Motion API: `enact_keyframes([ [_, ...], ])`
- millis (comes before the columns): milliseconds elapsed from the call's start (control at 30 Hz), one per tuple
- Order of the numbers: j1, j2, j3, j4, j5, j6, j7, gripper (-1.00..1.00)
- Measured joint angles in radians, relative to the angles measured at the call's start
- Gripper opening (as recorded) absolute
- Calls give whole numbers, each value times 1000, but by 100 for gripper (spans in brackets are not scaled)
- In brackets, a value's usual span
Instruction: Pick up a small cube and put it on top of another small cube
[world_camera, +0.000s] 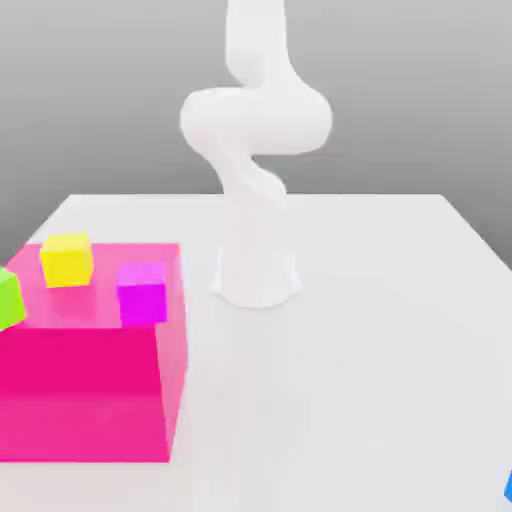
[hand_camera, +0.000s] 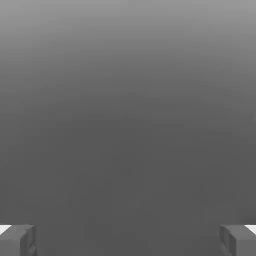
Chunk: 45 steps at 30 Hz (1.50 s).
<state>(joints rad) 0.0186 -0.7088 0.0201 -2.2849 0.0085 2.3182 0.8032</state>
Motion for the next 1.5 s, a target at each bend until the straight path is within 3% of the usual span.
enact_keyframes([
  [333,66,366,105,61,7,74,34,0],
  [633,154,695,194,115,-59,139,114,0],
  [1033,321,1141,221,189,-191,218,250,0],
  [1167,368,1286,185,220,-234,305,283,0],
  [1200,375,1314,176,227,-242,326,289,-100],
  [1500,365,1265,190,215,-224,288,276,-100],
])
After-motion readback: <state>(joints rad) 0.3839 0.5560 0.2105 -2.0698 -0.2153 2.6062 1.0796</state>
